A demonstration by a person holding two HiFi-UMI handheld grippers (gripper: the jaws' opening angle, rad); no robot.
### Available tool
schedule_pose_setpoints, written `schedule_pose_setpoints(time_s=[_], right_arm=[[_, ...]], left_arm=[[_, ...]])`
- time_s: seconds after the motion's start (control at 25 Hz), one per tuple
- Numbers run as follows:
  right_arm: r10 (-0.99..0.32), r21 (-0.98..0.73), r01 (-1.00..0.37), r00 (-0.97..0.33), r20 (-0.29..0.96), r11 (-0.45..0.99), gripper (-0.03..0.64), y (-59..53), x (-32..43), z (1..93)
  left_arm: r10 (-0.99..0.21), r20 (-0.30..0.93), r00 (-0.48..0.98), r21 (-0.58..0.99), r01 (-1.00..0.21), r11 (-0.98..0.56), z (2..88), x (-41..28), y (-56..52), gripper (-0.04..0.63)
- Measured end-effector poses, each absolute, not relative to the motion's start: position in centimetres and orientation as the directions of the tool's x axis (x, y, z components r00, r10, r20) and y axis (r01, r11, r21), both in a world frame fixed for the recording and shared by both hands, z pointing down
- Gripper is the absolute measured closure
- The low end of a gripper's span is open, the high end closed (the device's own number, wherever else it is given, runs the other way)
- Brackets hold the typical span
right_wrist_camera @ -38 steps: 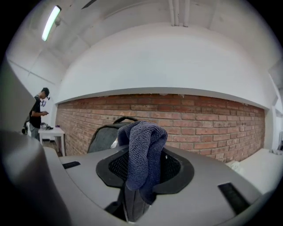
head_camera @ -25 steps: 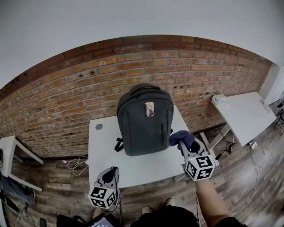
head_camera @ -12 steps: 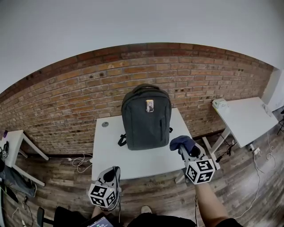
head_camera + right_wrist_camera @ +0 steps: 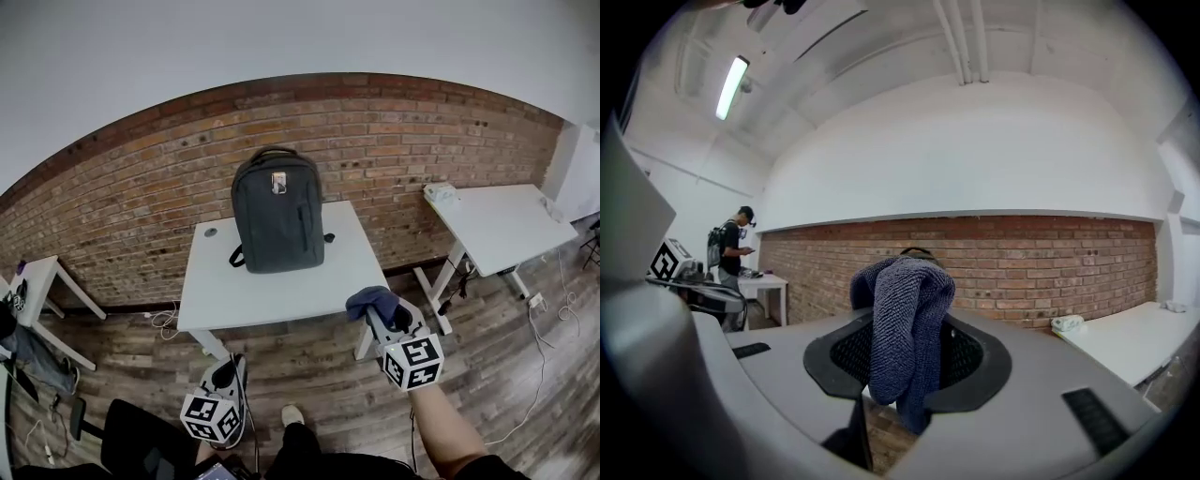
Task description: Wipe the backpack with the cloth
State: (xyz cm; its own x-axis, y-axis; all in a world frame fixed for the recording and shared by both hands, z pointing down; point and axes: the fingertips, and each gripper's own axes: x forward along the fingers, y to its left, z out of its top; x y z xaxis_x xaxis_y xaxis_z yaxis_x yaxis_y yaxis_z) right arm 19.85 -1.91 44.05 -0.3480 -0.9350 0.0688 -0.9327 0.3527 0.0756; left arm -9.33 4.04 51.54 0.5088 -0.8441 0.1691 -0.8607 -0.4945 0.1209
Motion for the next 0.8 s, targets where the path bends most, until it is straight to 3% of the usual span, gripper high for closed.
schedule_pose_setpoints(time_s=[0.32,0.8], right_arm=[[-0.924,0.061,-0.923,-0.376,0.061,0.38,0.5,9.0,23.4,44.2],[-0.92,0.02,-0.921,-0.39,-0.026,0.39,0.5,17.5,21.5,42.6]], left_arm=[[-0.859,0.18,0.479,0.069,-0.877,-0.475,51.4,-5.1,15.6,0.6],[-0.878,0.179,0.443,0.032,-0.895,-0.445,48.7,-7.3,21.0,0.6]])
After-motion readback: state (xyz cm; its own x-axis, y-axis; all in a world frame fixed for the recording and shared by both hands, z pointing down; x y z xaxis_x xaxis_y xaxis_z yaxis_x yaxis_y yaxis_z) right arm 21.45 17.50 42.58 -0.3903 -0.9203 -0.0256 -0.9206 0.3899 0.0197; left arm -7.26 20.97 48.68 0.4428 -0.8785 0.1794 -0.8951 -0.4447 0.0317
